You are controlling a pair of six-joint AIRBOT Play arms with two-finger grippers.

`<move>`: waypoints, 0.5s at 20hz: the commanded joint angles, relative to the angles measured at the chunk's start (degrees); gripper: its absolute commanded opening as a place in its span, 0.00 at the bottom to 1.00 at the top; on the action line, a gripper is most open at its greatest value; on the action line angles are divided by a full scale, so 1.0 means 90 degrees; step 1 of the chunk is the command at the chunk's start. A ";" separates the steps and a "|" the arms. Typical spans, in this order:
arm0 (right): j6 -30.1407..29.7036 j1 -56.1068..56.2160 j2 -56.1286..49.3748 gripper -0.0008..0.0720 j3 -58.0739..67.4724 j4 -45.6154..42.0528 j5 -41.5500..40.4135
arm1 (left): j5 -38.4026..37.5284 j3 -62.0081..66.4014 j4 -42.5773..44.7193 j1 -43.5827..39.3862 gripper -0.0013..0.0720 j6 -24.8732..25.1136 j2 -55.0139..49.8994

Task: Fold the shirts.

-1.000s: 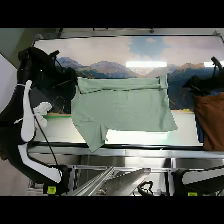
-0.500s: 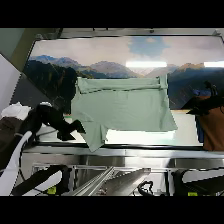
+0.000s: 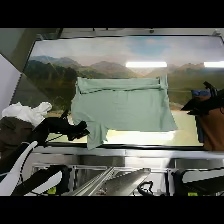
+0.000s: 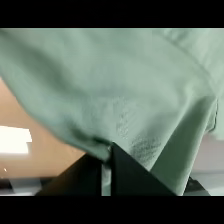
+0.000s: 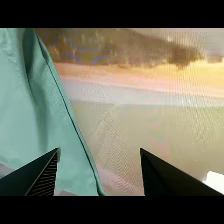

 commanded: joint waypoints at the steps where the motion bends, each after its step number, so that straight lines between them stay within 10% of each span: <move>1: -0.0029 0.0058 -0.0015 0.78 -0.0126 -0.0063 -0.0143 | 0.0051 0.0784 -0.0107 -0.0092 0.04 0.0267 -0.0571; 7: -0.0124 0.0544 -0.0408 0.77 -0.0862 -0.0121 -0.0107 | 0.1161 0.2093 0.0175 -0.0092 0.04 0.0316 -0.0617; 10: -0.0129 0.1027 -0.0641 0.61 -0.0884 -0.0017 -0.0112 | 0.1520 0.2603 0.0228 -0.0092 0.04 0.0316 -0.0495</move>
